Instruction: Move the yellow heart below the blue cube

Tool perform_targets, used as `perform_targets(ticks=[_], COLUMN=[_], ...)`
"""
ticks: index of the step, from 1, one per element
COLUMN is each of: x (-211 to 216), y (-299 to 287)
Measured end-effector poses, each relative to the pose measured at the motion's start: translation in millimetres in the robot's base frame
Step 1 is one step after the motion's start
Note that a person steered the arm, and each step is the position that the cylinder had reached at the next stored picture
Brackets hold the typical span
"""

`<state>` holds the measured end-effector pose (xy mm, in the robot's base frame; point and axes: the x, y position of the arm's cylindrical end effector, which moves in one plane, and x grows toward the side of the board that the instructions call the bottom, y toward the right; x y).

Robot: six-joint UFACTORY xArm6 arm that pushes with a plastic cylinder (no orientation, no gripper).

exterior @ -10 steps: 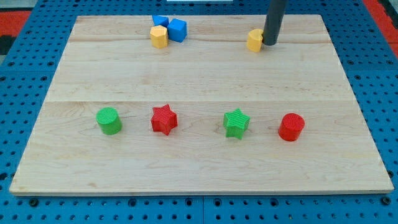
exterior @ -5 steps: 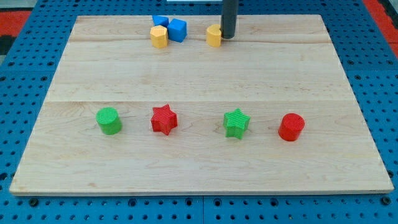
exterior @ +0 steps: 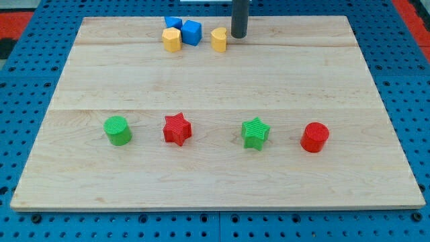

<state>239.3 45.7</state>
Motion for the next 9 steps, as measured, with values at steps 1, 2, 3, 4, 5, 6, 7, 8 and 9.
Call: perform_targets(ticks=[1,2,3,4,5,6,7,8,9], x=[-10,6,16,15,15,30,58,62,62], y=[-10,-44,-60,-41,-9,12,8,-28,-60])
